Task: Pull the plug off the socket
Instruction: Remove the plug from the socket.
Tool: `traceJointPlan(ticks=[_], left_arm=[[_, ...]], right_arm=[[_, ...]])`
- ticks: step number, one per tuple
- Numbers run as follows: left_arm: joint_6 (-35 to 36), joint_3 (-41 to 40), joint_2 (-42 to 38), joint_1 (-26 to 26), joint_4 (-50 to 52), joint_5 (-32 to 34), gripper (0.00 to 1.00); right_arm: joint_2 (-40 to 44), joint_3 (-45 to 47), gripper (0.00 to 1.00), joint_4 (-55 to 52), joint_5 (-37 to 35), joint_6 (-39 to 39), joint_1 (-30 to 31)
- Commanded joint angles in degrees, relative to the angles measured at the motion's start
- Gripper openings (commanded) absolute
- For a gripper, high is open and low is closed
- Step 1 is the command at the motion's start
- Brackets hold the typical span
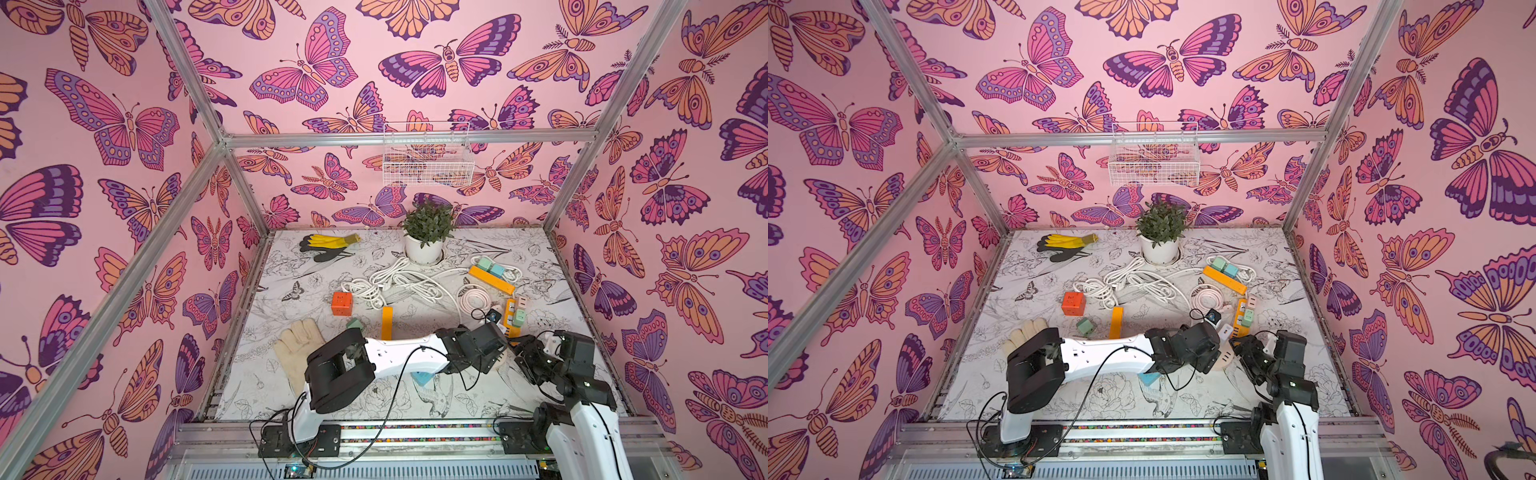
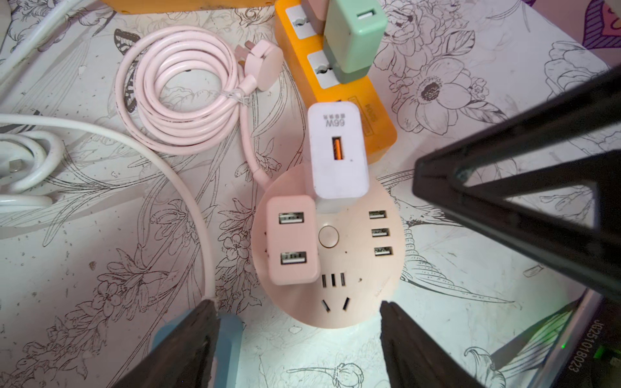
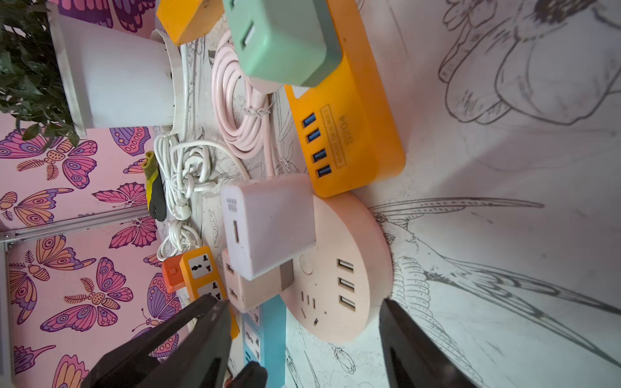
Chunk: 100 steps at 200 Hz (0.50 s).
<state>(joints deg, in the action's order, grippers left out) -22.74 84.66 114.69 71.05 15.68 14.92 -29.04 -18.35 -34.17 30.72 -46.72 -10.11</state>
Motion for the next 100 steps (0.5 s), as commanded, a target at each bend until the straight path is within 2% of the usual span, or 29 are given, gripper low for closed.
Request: traceJointPlan(ticks=[1,100], left_arm=[[0.04,0.76,1.13,-0.82,1.9,-0.62,0.8],[-1.62,1.81,2.24,-1.88,1.87,-1.64,0.8]], right_arm=[[1.66,-0.27,0.73,-1.44,-0.81,0.87,-0.44],[2.5,0.42,0.74,-2.9,-0.35,1.74,-0.39]])
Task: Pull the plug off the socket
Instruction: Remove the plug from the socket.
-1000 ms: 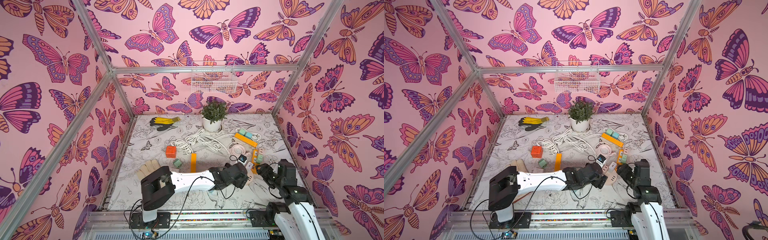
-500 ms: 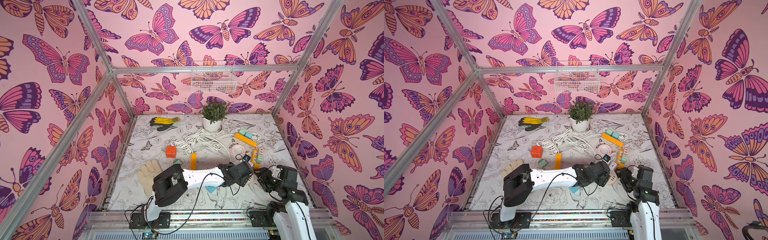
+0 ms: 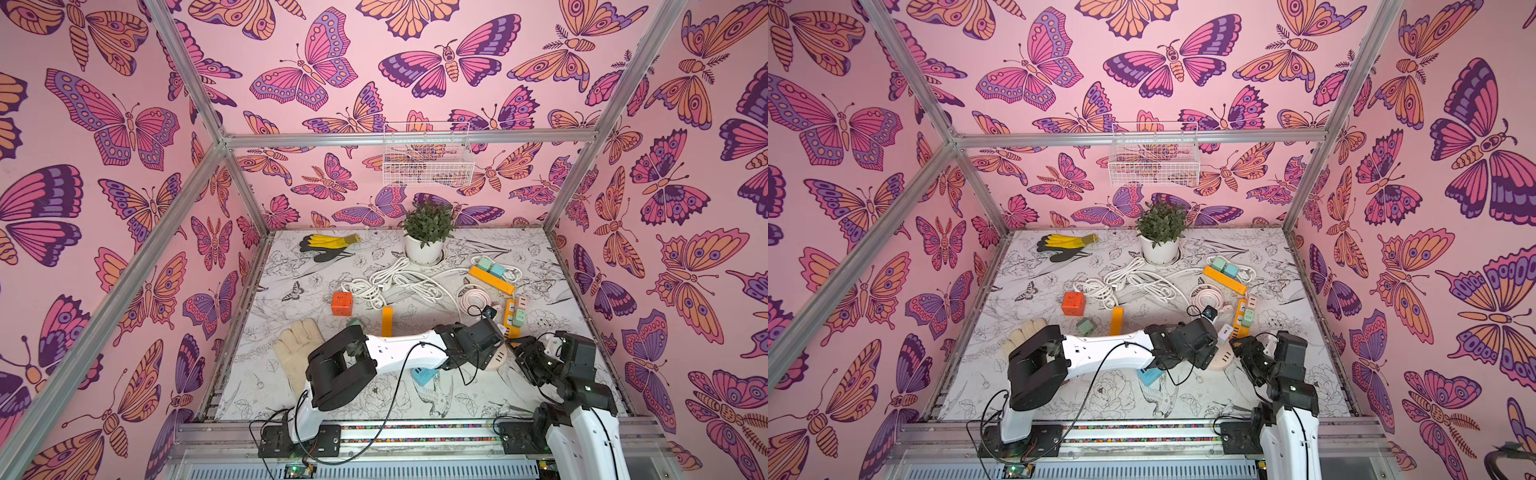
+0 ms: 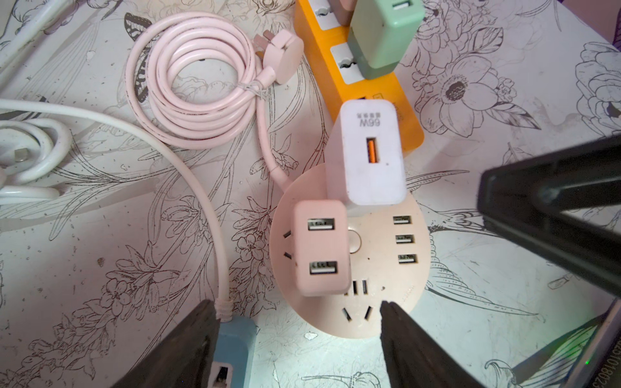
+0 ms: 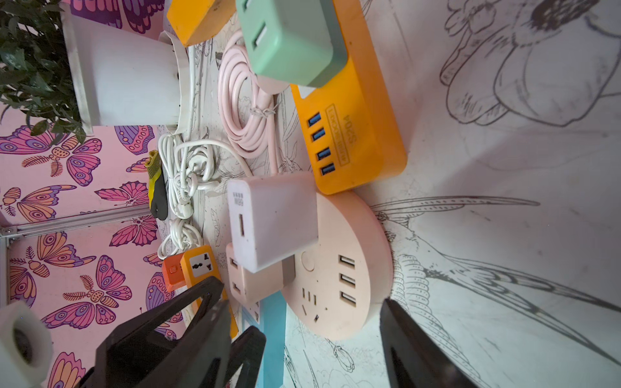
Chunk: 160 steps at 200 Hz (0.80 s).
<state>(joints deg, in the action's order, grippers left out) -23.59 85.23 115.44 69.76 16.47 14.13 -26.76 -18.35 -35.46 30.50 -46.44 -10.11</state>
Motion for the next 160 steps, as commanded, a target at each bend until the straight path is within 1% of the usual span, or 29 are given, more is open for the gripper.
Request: traceJointPlan(ticks=[1,111,160], left_arm=[[-0.76,1.25,1.48,-0.59,1.1,-0.86,0.8],[-1.5,2.57,2.01,-1.55,1.59,-1.43,0.8],[-2.16,4.68,2.88,-2.04,2.93,-2.73,0.8]], right_arm=[[0.22,0.42,0.74,-1.62,-0.11,1.45,-0.37],[0.57,1.25,0.75,-2.02,1.37,1.76,-0.42],[-1.79,1.59,0.74,-1.12,3.88,1.79,-0.44]])
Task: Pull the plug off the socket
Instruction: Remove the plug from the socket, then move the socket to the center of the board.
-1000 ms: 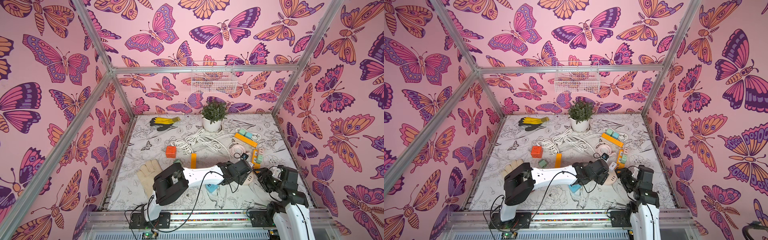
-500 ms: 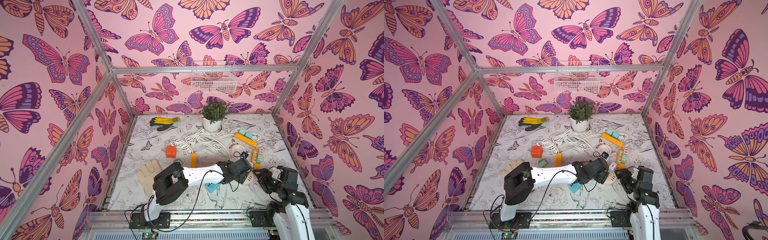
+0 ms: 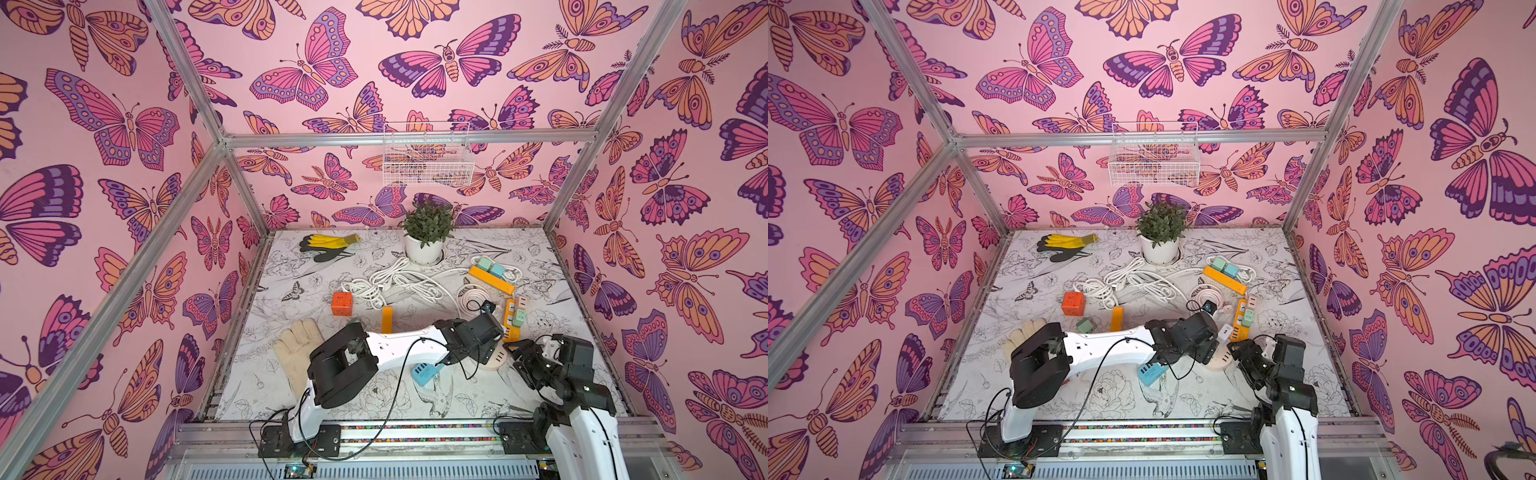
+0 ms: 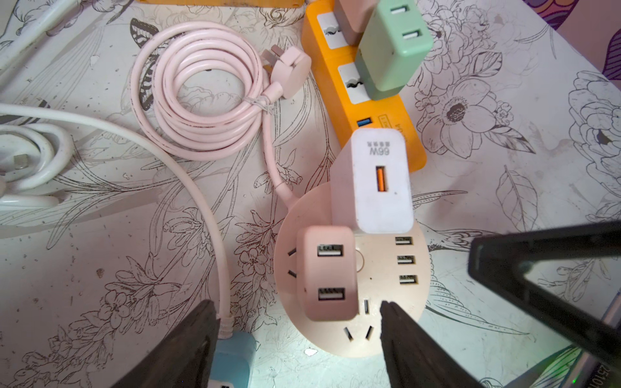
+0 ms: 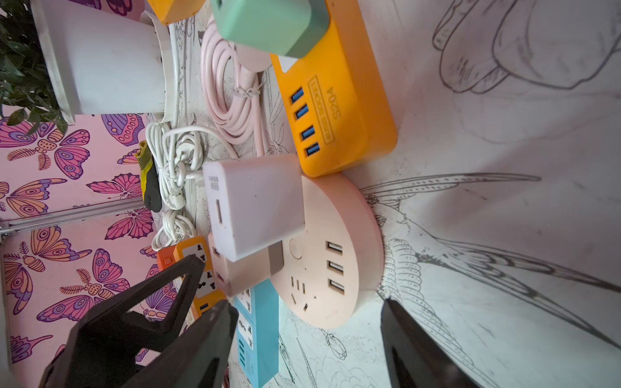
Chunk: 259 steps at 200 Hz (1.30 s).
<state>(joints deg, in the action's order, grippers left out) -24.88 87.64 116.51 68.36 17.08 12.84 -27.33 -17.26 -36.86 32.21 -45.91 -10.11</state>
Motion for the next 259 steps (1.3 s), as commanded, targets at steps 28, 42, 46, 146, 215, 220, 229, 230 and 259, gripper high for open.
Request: traceJointPlan(ticks=[28,42,46,146,215,220,229,230,259], left_arm=[[-1.0,5.19,3.23,-0.94,5.07,-1.28,0.79],[-0.86,6.39,4.06,-1.16,5.98,-1.43,0.75],[-0.88,6.71,4.24,-1.25,6.17,-1.64,0.72],[-0.52,10.4,8.04,-1.38,10.05,-6.06,0.47],[0.44,11.06,8.14,-1.37,12.09,-4.42,0.26],[0.57,10.71,7.93,-1.38,12.1,-4.17,0.26],[0.54,9.94,7.43,-1.38,12.1,-3.67,0.25],[0.54,9.84,7.34,-1.38,12.1,-3.64,0.25],[1.05,7.37,5.22,-1.4,12.15,-2.46,0.2]], right_arm=[[-2.33,1.3,0.74,1.6,2.88,1.13,-0.38],[-2.61,1.39,0.74,1.87,2.73,1.19,-0.4],[-2.65,1.41,0.74,1.87,2.62,1.31,-0.4],[-9.36,3.88,0.62,10.19,3.56,1.17,-0.42],[-16.78,4.51,0.52,16.67,6.8,1.26,0.04],[-17.34,4.47,0.52,17.09,6.9,1.33,0.23],[-18.51,4.47,0.51,17.53,6.93,1.48,0.86],[-18.66,4.45,0.51,17.53,6.92,1.5,0.92],[-21.48,4.68,0.48,19.18,5.8,1.0,4.01]])
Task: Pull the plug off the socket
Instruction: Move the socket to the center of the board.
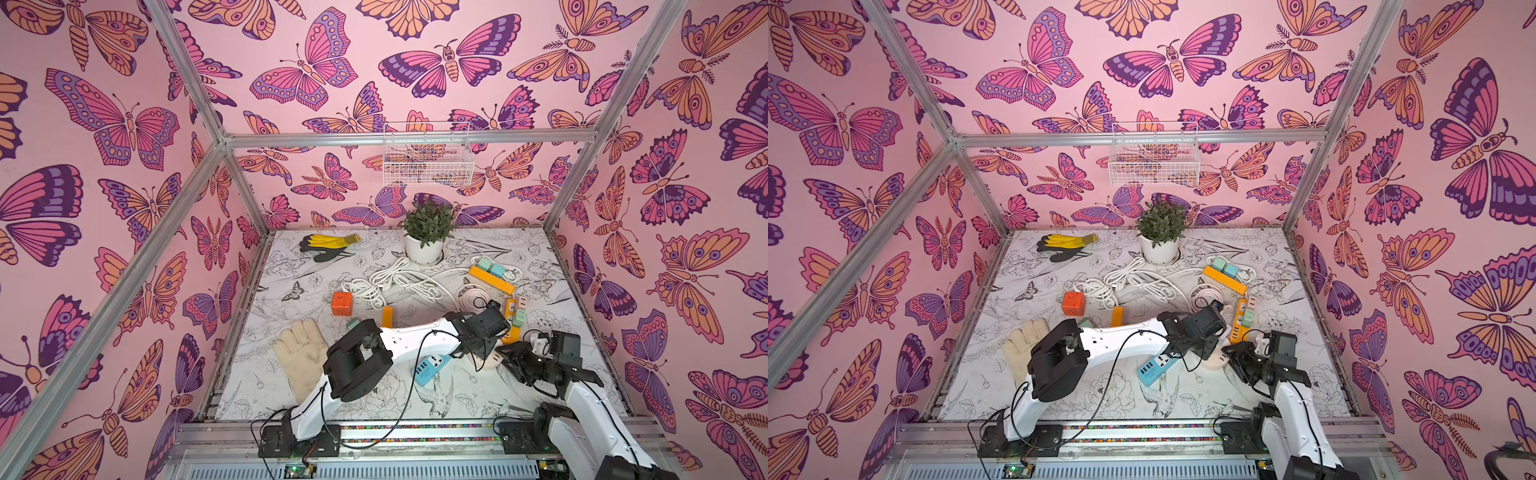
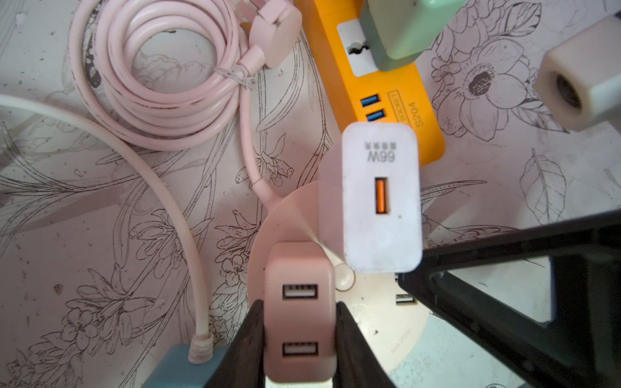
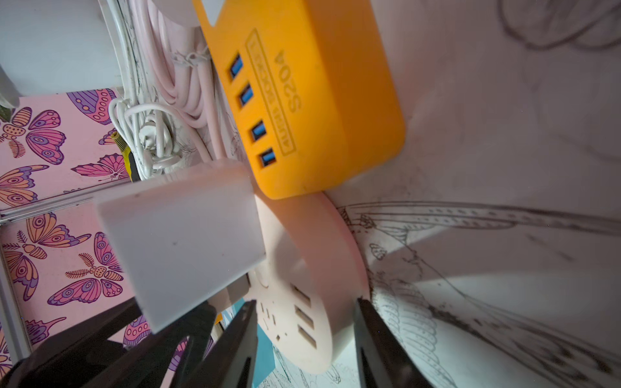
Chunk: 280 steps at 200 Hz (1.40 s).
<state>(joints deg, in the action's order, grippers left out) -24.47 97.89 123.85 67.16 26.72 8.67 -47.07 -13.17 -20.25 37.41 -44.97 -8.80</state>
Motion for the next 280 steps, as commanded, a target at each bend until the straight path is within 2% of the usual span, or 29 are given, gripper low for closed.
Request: traceJointPlan(ticks=[1,31,41,62,74,102,115,127,144,154,166,175,210,235,257,270,280], left_arm=[[0.69,-2.96,-2.25,-0.19,2.49,1.75,0.2],[1.59,-4.2,-3.68,-0.18,2.5,1.97,0.19],[2.07,-4.13,-3.73,-0.18,2.41,1.5,0.19],[5.79,-3.26,-3.53,0.37,1.88,-0.23,0.17],[8.19,-2.86,-3.15,1.1,1.33,0.43,0.18],[10.63,-2.09,-1.74,2.21,1.57,3.34,0.17],[9.87,-2.43,-1.59,2.39,2.33,3.91,0.17],[4.81,-2.99,-2.23,2.18,3.82,4.32,0.17],[-0.92,-5.44,-4.67,1.06,3.85,-0.81,0.17],[-4.3,-6.66,-6.23,-0.09,3.61,-6.01,0.17],[-3.98,-7.27,-7.34,-1.09,2.82,-10.86,0.17],[-3.44,-7.08,-7.74,-1.15,2.67,-11.64,0.16],[1.16,-3.89,-6.58,0.35,2.44,-9.11,0.16],[9.24,-2.94,-5.46,3.72,2.5,0.1,0.16],[7.8,-3.92,-4.57,4.1,2.57,5.09,0.16],[5.08,-4.52,-4.68,3.38,2.64,3.58,0.16],[1.17,-5.04,-5.14,1.98,2.76,-0.26,0.16]], right_arm=[[-1.86,0.64,0.47,2.62,0.49,-0.03,2.8],[-5.03,0.75,0.45,4.89,-3.91,-2.2,8.94],[-6.13,0.95,0.42,5.67,-4.71,-2.78,10.1],[-8.47,0.87,0.4,5.89,-6.76,-2.96,11.58],[-9.66,0.69,0.35,5.54,-7.78,-2.68,12.03],[-12.61,1.02,0.33,6.42,-8.31,-2.78,12.34],[-12.71,0.91,0.32,6.46,-8.9,-3.25,12.74],[-12.37,0.87,0.32,6.24,-9.7,-3.69,13.24],[-12.25,0.48,0.32,5.56,-10.88,-3.72,14.21],[-12.46,0.34,0.32,5.44,-11.39,-3.71,14.74],[-12.85,0.1,0.31,5.48,-11.7,-3.72,15.18],[-13.34,-0.06,0.31,5.64,-11.99,-3.79,15.55],[-14.75,-0.59,0.3,5.84,-12.71,-3.77,16.76],[-15.22,-0.8,0.3,5.53,-13.51,-3.98,17.53],[-16.01,-1.16,0.3,5.4,-13.92,-4.16,18.0],[-16.23,-1.03,0.3,5.92,-14.03,-4.44,18.19],[-16.39,-0.98,0.3,6.01,-14.17,-4.62,18.29]])
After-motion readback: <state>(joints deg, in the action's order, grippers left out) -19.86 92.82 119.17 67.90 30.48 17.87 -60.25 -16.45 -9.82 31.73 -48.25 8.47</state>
